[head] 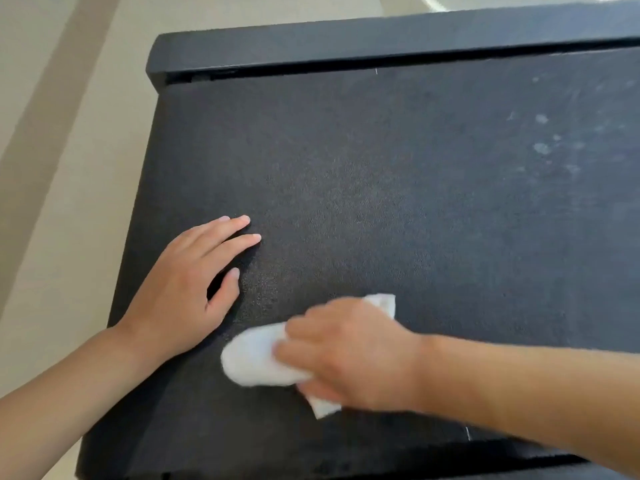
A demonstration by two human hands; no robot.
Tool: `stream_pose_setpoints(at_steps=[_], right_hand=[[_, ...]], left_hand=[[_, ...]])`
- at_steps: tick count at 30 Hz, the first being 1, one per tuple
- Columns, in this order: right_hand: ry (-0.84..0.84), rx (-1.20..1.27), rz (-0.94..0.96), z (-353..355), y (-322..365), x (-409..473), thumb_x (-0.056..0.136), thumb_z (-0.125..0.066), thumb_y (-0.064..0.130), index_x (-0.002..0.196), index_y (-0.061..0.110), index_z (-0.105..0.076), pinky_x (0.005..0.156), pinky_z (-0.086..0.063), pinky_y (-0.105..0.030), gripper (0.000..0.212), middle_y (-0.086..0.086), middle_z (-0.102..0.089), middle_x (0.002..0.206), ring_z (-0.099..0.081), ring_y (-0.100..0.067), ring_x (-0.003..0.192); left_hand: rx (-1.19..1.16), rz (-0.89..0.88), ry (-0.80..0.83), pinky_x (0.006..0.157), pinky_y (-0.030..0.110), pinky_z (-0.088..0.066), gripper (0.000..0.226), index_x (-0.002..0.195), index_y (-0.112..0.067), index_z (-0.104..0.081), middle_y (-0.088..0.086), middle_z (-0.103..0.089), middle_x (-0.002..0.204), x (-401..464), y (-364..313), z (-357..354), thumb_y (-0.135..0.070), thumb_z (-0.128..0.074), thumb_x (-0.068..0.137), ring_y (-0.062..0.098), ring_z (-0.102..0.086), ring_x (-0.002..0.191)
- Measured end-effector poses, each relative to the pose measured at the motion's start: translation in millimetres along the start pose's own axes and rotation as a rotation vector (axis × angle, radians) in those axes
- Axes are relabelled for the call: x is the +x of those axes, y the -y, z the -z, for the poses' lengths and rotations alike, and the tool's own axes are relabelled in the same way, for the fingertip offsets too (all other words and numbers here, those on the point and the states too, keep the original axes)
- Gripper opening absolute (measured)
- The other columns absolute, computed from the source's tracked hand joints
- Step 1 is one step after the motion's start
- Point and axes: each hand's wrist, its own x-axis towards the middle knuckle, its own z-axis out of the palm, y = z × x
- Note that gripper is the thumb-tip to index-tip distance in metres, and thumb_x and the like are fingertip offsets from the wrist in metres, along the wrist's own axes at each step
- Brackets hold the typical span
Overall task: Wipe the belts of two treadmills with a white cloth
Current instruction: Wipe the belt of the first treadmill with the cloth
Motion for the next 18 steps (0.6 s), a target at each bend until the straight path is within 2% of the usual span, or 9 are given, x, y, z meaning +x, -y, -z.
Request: stream_pose_setpoints(at_steps=[2, 4, 6, 9, 11, 12, 14, 16, 18], right_hand=[[0.202, 0.016, 0.235, -13.6, 17.4, -9.9, 0.095, -0.052, 0.034, 0.104, 0.018, -0.064, 0.063, -0.037, -0.034, 0.022, 0.002, -0.054, 0.092, -0.049, -0.019, 0.075], [0.152, 0.070, 0.121, 2.2, -15.4, -2.2, 0.092, -0.043, 0.041, 0.097, 0.024, -0.069, 0.062, -0.034, -0.020, 0.032, 0.011, -0.056, 0.080, -0.051, 0.000, 0.075], [-0.078, -0.130, -0.159, 27.0, -92.8, 6.5, 0.085, -0.040, 0.044, 0.085, 0.023, -0.068, 0.061, -0.033, -0.017, 0.035, 0.013, -0.059, 0.071, -0.059, 0.007, 0.073], [-0.400, -0.434, -0.855, 87.7, -215.0, -3.1, 0.094, -0.048, 0.042, 0.099, 0.017, -0.059, 0.072, -0.044, -0.037, 0.027, -0.005, -0.067, 0.096, -0.063, -0.036, 0.092], [-0.495, -0.398, -1.143, 103.1, -243.6, -9.9, 0.096, -0.047, 0.039, 0.104, 0.013, -0.056, 0.078, -0.049, -0.044, 0.029, -0.017, -0.067, 0.103, -0.060, -0.042, 0.094], [-0.512, -0.375, -1.153, 99.7, -237.1, -2.7, 0.096, -0.047, 0.038, 0.104, 0.013, -0.057, 0.078, -0.048, -0.043, 0.028, -0.017, -0.067, 0.103, -0.061, -0.042, 0.094], [-0.480, -0.295, -0.980, 75.1, -199.2, 13.4, 0.096, -0.052, 0.039, 0.099, 0.015, -0.058, 0.073, -0.046, -0.040, 0.025, -0.008, -0.066, 0.099, -0.062, -0.037, 0.091], [-0.387, -0.176, -0.615, 35.8, -130.4, 25.3, 0.093, -0.060, 0.037, 0.098, 0.016, -0.061, 0.069, -0.047, -0.040, 0.021, -0.001, -0.064, 0.095, -0.063, -0.032, 0.088], [-0.192, -0.034, -0.191, 6.4, -52.4, 23.8, 0.091, -0.065, 0.033, 0.100, 0.014, -0.065, 0.063, -0.044, -0.038, 0.021, -0.002, -0.060, 0.091, -0.061, -0.029, 0.080]], left_hand=[[-0.001, -0.010, -0.001, 0.125, 0.042, -0.030, 0.049, 0.147, -0.018, -0.059, -0.004, -0.046, 0.162, 1.5, -0.5, -0.7, -0.024, -0.048, 0.100, 0.020, -0.040, 0.151], [-0.001, -0.013, 0.001, 0.125, 0.044, -0.030, 0.049, 0.147, -0.018, -0.058, -0.004, -0.045, 0.162, 1.3, -0.3, -1.0, -0.023, -0.049, 0.100, 0.020, -0.039, 0.152], [0.000, 0.000, 0.011, 0.126, 0.044, -0.029, 0.049, 0.149, -0.020, -0.057, -0.005, -0.043, 0.163, -0.1, 0.7, -1.2, -0.024, -0.049, 0.101, 0.018, -0.037, 0.153], [-0.008, -0.004, 0.009, 0.126, 0.043, -0.029, 0.049, 0.149, -0.021, -0.057, -0.006, -0.044, 0.163, -1.7, 1.9, -0.9, -0.025, -0.048, 0.101, 0.017, -0.036, 0.153], [-0.008, -0.008, 0.006, 0.126, 0.042, -0.029, 0.049, 0.149, -0.021, -0.057, -0.006, -0.044, 0.163, -1.7, 1.9, -0.3, -0.025, -0.048, 0.101, 0.016, -0.037, 0.153], [-0.008, -0.011, 0.006, 0.126, 0.042, -0.029, 0.049, 0.149, -0.021, -0.057, -0.006, -0.044, 0.163, -1.3, 2.0, -0.1, -0.025, -0.048, 0.101, 0.016, -0.037, 0.153], [-0.009, -0.009, 0.011, 0.126, 0.041, -0.028, 0.049, 0.149, -0.022, -0.057, -0.007, -0.044, 0.163, -0.7, 1.7, 0.3, -0.026, -0.047, 0.101, 0.016, -0.037, 0.153], [-0.011, -0.006, 0.011, 0.126, 0.040, -0.028, 0.050, 0.149, -0.021, -0.057, -0.006, -0.044, 0.163, -0.3, 2.0, -0.7, -0.027, -0.046, 0.101, 0.017, -0.037, 0.153], [-0.017, -0.005, 0.012, 0.126, 0.041, -0.029, 0.050, 0.148, -0.020, -0.058, -0.006, -0.044, 0.163, 0.4, 1.8, -1.9, -0.028, -0.046, 0.100, 0.018, -0.037, 0.153]])
